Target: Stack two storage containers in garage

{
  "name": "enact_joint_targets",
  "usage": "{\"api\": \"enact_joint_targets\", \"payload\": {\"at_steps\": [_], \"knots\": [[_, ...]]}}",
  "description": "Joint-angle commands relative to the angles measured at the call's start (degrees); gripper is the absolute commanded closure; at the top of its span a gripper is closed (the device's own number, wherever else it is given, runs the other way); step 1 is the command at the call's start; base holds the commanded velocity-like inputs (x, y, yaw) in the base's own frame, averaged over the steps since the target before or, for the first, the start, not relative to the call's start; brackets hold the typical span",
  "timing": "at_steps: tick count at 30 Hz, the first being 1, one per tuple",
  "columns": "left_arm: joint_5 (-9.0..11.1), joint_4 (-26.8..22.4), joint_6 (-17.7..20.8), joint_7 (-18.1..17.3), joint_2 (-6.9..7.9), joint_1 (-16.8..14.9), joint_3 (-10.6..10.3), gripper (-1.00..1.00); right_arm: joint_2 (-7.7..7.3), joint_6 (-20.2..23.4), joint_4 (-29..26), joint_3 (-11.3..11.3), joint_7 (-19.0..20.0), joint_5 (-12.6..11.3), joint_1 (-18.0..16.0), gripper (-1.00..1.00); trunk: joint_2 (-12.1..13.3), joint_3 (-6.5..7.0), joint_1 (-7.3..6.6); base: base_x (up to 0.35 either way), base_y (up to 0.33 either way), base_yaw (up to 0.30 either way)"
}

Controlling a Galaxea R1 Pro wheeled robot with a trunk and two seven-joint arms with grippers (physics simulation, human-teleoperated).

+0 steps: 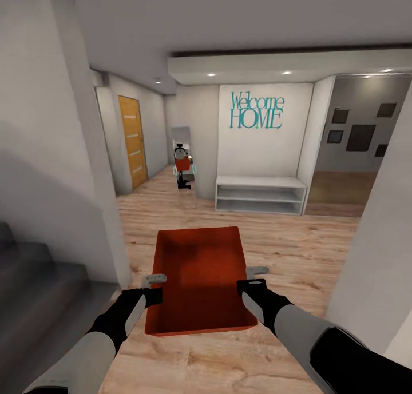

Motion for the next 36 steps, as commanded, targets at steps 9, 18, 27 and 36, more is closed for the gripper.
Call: {"api": "enact_joint_targets", "payload": {"at_steps": [9, 18, 27, 36], "knots": [[-1.02, -0.02, 0.41, 2.8, -0.03, -0.03, 0.84, 1.0, 0.04, 0.36, -0.34, 0.76, 0.05, -0.1, 0.01, 1.0, -0.04, -0.02, 0.05, 0.323, 0.076, -0.079], [-1.0, -0.02, 0.38, 2.8, -0.06, -0.03, 0.84, 1.0, 0.05, 0.33, -0.34, 0.76, 0.07, -0.09, 0.01, 1.0, -0.04, -0.02, 0.05, 0.323, 0.057, -0.177], [-0.92, 0.1, 0.37, 2.8, -0.11, -0.03, 0.84, 1.0, 0.13, 0.29, -0.34, 0.76, 0.07, 0.05, 0.01, 1.0, -0.04, -0.02, 0.05, 0.325, 0.003, -0.01], [-0.9, 0.15, 0.37, 2.8, -0.1, -0.03, 0.84, 1.0, 0.07, 0.29, -0.42, 0.86, 0.07, 0.28, -0.14, 1.0, -0.04, -0.02, 0.05, 0.326, 0.0, 0.0]]}}
